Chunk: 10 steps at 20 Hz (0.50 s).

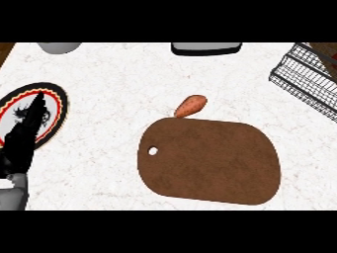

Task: Pick the bell pepper from the cutting board and place it in the tiered basket

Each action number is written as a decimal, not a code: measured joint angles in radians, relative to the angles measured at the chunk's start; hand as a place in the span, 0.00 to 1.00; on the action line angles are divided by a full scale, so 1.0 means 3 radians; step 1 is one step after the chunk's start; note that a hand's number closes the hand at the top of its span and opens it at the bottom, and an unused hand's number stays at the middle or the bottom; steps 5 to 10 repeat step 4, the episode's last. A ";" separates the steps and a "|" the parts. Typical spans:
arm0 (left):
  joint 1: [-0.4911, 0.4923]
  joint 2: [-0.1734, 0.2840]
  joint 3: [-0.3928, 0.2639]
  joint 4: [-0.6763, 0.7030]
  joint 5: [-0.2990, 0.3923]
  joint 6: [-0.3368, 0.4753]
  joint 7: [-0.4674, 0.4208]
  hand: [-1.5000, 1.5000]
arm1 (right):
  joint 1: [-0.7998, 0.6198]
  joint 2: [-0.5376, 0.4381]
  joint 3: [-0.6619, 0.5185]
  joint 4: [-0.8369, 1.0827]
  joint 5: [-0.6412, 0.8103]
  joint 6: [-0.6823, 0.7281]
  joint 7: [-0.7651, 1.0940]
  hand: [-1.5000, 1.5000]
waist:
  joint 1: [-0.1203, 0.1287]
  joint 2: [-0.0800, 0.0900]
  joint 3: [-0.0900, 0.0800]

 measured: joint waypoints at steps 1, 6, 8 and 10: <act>0.0011 0.0017 0.0012 -0.0039 0.0000 -0.0001 0.0029 0.50 | 0.0136 0.0018 -0.0031 -0.0198 -0.0062 0.0066 0.0025 0.00 | -0.0016 -0.0007 0.0000; 0.0046 0.0013 0.0031 -0.0072 0.0003 0.0011 0.0043 0.50 | 0.0564 0.0075 -0.0189 -0.0826 -0.0283 0.0217 0.0061 0.00 | -0.0052 -0.0011 0.0001; 0.0046 0.0013 0.0031 -0.0072 0.0003 0.0011 0.0043 0.50 | 0.0564 0.0075 -0.0189 -0.0826 -0.0283 0.0217 0.0061 0.00 | -0.0052 -0.0011 0.0001; 0.0046 0.0013 0.0031 -0.0072 0.0003 0.0011 0.0043 0.50 | 0.0564 0.0075 -0.0189 -0.0826 -0.0283 0.0217 0.0061 0.00 | -0.0052 -0.0011 0.0001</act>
